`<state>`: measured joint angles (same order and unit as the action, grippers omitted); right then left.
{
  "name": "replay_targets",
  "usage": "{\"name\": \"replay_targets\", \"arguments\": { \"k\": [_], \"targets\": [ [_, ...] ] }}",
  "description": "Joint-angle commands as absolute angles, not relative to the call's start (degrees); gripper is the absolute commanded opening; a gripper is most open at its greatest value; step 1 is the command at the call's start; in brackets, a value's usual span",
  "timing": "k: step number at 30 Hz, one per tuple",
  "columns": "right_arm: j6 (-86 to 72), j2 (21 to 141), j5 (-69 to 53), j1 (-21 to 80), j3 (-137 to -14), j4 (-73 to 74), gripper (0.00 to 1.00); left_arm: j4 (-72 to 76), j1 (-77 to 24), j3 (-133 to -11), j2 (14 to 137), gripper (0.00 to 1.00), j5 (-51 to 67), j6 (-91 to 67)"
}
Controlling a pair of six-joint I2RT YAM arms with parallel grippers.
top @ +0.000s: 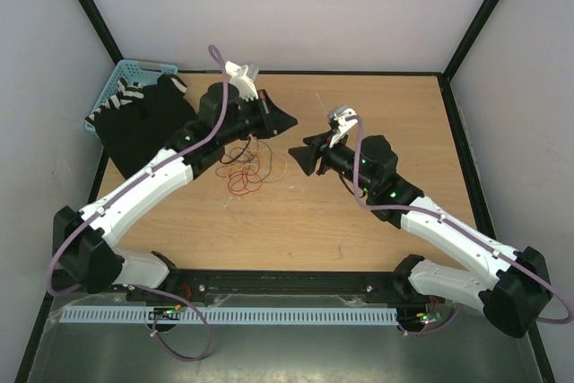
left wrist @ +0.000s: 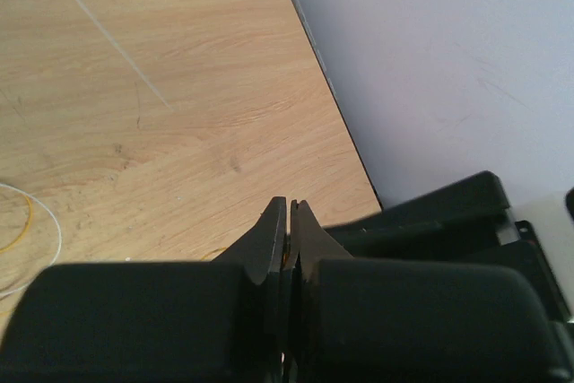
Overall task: Zip-tie the wires
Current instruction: Untie the cable at the center of the board.
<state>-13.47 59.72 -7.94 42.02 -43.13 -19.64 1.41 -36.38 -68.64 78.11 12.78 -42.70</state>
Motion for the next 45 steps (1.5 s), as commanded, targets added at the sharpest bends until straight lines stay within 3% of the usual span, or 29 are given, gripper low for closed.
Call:
{"name": "replay_targets", "arguments": {
  "k": [1, 4, 5, 10, 17, 30, 32, 33, 36, 39, 40, 45],
  "targets": [
    [-11.52, 57.22, -5.54, 42.36, -42.36, -19.05, 0.74, -4.93, -34.46, -77.22, 75.01, 0.0, 10.67, -35.52],
    [-10.54, 55.9, -4.5, 42.34, -41.04, -19.01, 0.99, -8.87, -32.47, -83.43, 74.41, 0.0, 10.57, -32.23],
    [-10.36, 55.88, -4.18, 42.36, -40.46, -19.19, 1.0, -9.82, -31.85, -86.08, 74.16, 0.0, 10.55, -31.57],
    [-10.64, 59.53, -6.19, 42.36, -38.58, -22.54, 0.99, -12.43, -29.88, -93.3, 72.6, 0.0, 10.35, -29.38],
    [-13.2, 73.4, -9.81, 42.36, -38.94, -34.7, 0.99, -13.29, -29.31, -96.19, 70.3, 0.0, 9.03, -28.47],
    [-16.55, 100.15, -7.98, 48.16, -53.88, -44.75, 0.98, -14.32, -29.08, -94.91, 68.32, 0.0, 7.97, -29.48],
    [-16.76, 103.31, -5.23, 48.16, -56.76, -44.76, 0.93, -14.4, -28.99, -94.31, 67.98, 0.0, 7.76, -29.89],
    [-16.52, 105.06, -5.08, 48.16, -58.23, -44.57, 0.84, -14.37, -28.97, -94.04, 67.79, 0.0, 7.66, -29.97],
    [-15.07, 106.81, -5.82, 48.11, -62.61, -40.02, 0.37, -15.44, -28.44, -94.36, 67.28, 0.0, 7.19, -29.44],
    [-11.96, 103.93, -2.62, 48.12, -63.91, -35.08, 0.05, -17.79, -25.39, -94.91, 65.73, 0.0, 6.03, -28.51],
    [-10.51, 102.13, -0.85, 47.99, -63.99, -34.08, 0.0, -18.57, -24.11, -94.84, 64.94, 0.0, 5.64, -28.36],
    [-1.07, 97.29, 3.16, 44.83, -75.1, -19.54, 0.0, -20.03, -14.6, -90.88, 59.44, 0.0, 6.9, -29.64]
  ]
}}
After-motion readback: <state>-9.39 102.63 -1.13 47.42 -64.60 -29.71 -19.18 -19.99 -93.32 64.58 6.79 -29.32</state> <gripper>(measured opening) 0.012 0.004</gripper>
